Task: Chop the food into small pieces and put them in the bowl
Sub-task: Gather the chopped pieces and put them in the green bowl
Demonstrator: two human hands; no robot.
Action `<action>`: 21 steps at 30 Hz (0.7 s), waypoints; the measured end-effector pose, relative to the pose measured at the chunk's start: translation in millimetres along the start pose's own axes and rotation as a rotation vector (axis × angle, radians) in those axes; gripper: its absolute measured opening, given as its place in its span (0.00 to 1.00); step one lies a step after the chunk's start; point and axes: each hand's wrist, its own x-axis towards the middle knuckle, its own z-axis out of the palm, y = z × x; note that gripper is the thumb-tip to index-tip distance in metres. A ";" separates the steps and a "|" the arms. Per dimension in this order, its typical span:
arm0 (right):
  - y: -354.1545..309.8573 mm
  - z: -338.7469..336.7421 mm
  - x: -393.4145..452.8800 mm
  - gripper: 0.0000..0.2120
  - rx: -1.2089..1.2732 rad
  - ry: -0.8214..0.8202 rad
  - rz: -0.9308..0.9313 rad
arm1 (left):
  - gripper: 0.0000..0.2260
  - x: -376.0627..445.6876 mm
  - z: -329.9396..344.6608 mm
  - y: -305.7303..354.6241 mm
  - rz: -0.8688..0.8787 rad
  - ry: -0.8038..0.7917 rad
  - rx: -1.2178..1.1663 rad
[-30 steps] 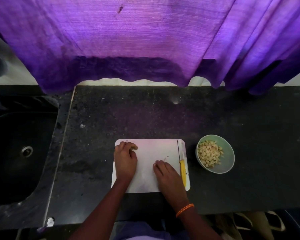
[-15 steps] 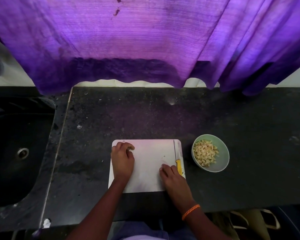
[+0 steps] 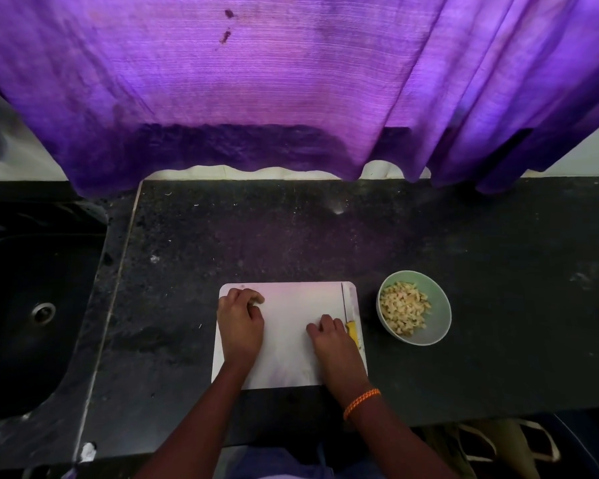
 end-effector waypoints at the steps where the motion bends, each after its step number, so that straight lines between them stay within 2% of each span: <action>1: 0.0 -1.0 3.4 0.20 0.008 0.006 -0.002 | 0.19 0.0 -0.1 0.1 0.002 0.004 0.003; 5: 1.6 -2.8 12.1 0.15 0.090 0.081 0.061 | 0.19 0.1 0.9 1.1 0.006 0.007 0.005; 9: 6.5 -8.9 15.7 0.06 0.328 0.183 0.202 | 0.19 -0.1 0.7 0.9 0.004 0.012 0.002; 14: 20.7 -42.7 11.2 0.10 0.591 0.484 0.298 | 0.19 0.1 1.2 1.3 0.006 0.007 0.003; 18: 50.2 -73.8 4.6 0.08 0.578 0.821 0.434 | 0.19 -0.1 2.1 0.2 -0.003 0.014 0.000; 20: 71.1 -72.8 2.4 0.06 0.532 0.847 0.519 | 0.19 0.4 2.5 -0.5 0.004 0.015 -0.002; 21: 80.9 -70.7 2.0 0.04 0.475 0.786 0.554 | 0.19 0.0 2.5 0.0 0.001 0.015 -0.002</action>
